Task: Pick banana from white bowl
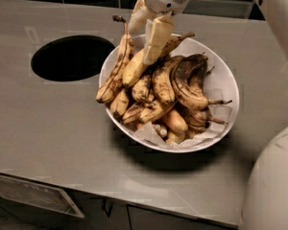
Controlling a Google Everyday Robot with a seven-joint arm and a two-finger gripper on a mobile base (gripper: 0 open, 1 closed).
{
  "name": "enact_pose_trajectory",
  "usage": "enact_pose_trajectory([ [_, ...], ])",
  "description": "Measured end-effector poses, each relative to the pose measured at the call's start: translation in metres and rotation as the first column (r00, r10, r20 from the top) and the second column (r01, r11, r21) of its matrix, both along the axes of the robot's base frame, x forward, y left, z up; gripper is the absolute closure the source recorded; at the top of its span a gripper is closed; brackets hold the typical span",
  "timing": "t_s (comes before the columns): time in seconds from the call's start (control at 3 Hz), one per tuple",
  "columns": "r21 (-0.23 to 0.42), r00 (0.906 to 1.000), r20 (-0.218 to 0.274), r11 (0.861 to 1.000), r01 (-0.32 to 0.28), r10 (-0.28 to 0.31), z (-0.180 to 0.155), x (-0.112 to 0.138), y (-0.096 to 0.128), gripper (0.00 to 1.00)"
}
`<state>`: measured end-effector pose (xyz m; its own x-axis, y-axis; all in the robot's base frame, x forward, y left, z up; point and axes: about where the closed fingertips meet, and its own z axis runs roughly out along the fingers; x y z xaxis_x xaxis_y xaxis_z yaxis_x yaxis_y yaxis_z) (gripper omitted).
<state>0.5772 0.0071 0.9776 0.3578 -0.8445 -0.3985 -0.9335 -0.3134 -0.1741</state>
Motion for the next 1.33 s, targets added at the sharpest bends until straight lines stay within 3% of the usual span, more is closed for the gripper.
enact_pose_trajectory([
  [0.33,-0.001,0.9993,0.009,0.999,-0.035,0.035,0.0,0.006,0.015,0.34],
  [0.67,-0.006,0.9986,0.003,0.999,-0.053,0.053,-0.001,0.001,0.018,0.26],
  [1.0,-0.033,0.9997,-0.003,0.999,-0.024,0.023,0.002,-0.014,0.003,0.18],
  [1.33,-0.064,0.9938,0.078,0.994,0.085,-0.08,0.02,-0.035,-0.026,0.06],
])
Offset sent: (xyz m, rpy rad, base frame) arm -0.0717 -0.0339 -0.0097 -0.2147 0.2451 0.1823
